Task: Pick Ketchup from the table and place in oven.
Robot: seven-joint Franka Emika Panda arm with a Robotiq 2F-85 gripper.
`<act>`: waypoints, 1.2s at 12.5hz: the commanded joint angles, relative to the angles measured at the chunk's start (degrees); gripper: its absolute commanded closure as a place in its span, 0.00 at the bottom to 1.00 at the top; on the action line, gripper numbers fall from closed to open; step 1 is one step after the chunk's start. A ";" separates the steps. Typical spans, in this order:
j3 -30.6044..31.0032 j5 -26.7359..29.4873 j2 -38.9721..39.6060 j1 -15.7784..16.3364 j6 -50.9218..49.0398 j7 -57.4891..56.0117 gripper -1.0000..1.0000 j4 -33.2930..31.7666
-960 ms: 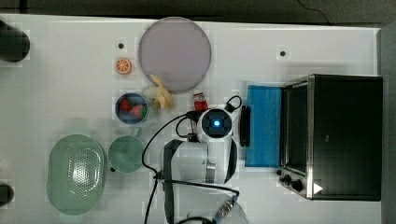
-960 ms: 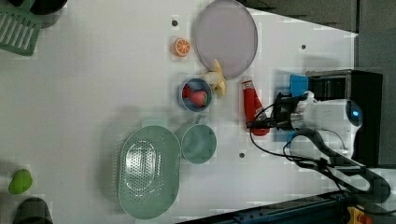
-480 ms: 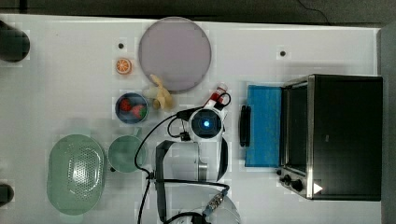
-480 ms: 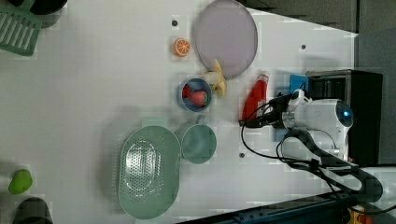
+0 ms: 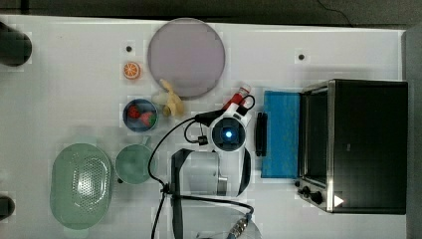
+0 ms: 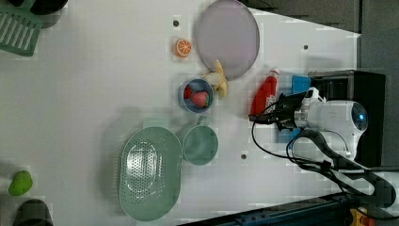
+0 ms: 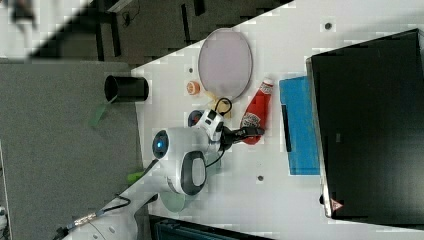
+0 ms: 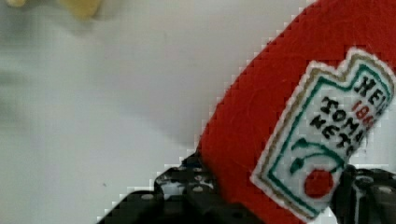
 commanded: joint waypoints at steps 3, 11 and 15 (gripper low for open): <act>0.34 -1.97 -16.15 -0.44 -9.88 1.45 0.40 0.37; 3.29 -31.81 -26.60 0.47 -33.62 35.63 0.40 3.17; 3.42 -49.72 -21.31 0.38 -34.23 51.50 0.40 3.18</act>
